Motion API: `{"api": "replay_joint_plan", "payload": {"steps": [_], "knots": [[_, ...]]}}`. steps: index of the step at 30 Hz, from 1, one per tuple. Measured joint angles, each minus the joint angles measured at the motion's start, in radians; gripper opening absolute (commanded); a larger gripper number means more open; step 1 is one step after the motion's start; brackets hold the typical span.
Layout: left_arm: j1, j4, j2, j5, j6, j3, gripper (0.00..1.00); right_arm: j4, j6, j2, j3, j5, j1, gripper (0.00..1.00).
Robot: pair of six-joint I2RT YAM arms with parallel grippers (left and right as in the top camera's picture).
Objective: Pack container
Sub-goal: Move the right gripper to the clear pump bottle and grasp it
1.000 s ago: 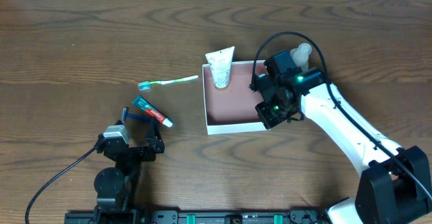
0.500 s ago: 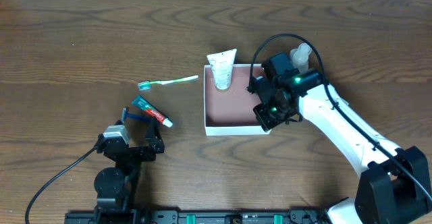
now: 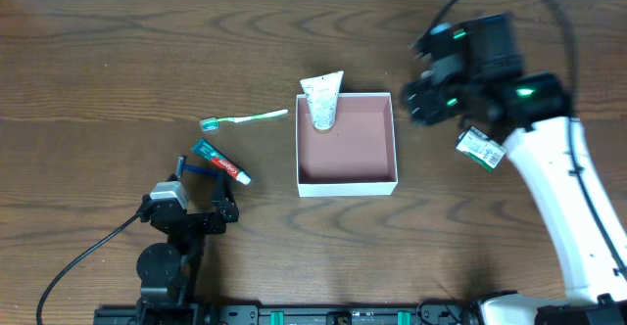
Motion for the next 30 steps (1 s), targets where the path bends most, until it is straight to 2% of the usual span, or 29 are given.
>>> {"api": "replay_joint_plan", "payload": {"steps": [8,19,25,27,30], "knots": [[0.0,0.0,0.0,0.0,0.0,0.0,0.98,0.073,0.109,0.066,0.003,0.034,-0.15,0.71],[0.0,0.0,0.0,0.0,0.0,0.0,0.98,0.207,0.217,0.218,0.003,0.055,-0.162,0.7],[0.0,0.0,0.0,0.0,0.0,0.0,0.98,0.226,0.259,0.28,0.003,0.056,-0.162,0.69],[0.0,0.0,0.0,0.0,0.0,0.0,0.98,0.227,0.266,0.294,0.003,0.055,-0.162,0.66],[0.0,0.0,0.0,0.0,0.0,0.0,0.98,0.233,0.275,0.306,0.003,0.055,-0.159,0.56]]}}
